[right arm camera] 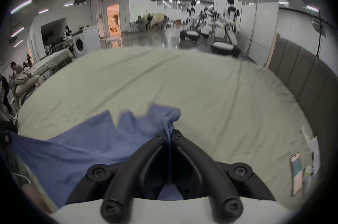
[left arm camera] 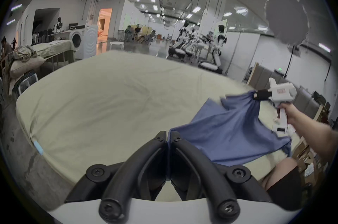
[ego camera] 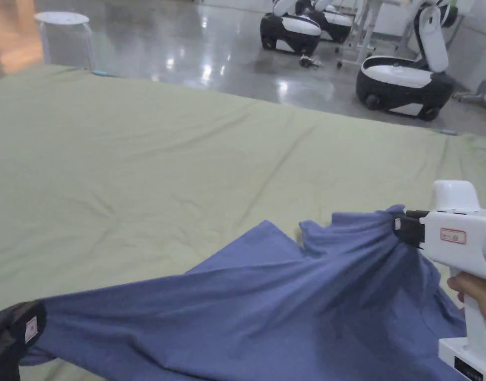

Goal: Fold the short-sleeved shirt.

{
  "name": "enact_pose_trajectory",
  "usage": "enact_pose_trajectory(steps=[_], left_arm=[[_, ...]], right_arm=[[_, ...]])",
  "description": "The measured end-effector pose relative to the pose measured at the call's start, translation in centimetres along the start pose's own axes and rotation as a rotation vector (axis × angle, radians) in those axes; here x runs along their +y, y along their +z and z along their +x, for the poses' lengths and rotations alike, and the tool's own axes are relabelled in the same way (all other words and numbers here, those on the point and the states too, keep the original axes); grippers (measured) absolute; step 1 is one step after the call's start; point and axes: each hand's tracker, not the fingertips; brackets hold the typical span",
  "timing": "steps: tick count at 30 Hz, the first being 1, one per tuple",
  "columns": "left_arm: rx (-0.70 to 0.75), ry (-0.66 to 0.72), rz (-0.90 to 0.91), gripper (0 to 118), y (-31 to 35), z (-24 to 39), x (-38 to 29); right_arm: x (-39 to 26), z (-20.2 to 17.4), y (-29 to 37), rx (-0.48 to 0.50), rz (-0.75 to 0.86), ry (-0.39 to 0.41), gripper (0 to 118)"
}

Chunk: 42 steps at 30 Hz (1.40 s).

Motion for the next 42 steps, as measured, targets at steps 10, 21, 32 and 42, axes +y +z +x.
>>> enact_pose_trajectory(steps=[10, 21, 32, 42], left_arm=[[-0.078, -0.089, 0.176, 1, 3.6, 3.3, 14.9], [0.009, -0.264, 0.294, 1, 1.8, 10.0, 30.4], [0.079, -0.247, 0.346, 1, -5.2, 10.5, 42.5], [0.157, -0.289, 0.449, 1, -13.5, 11.3, 51.1]], right_arm=[[8.2, 6.4, 22.8, -0.102, 0.289, -0.058, 4], [17.1, 8.4, 29.7, -0.192, 0.458, -0.038, 4], [30.6, 9.1, 23.7, -0.225, 0.534, -0.046, 4], [41.3, 10.4, 15.9, -0.256, 0.626, -0.042, 4]])
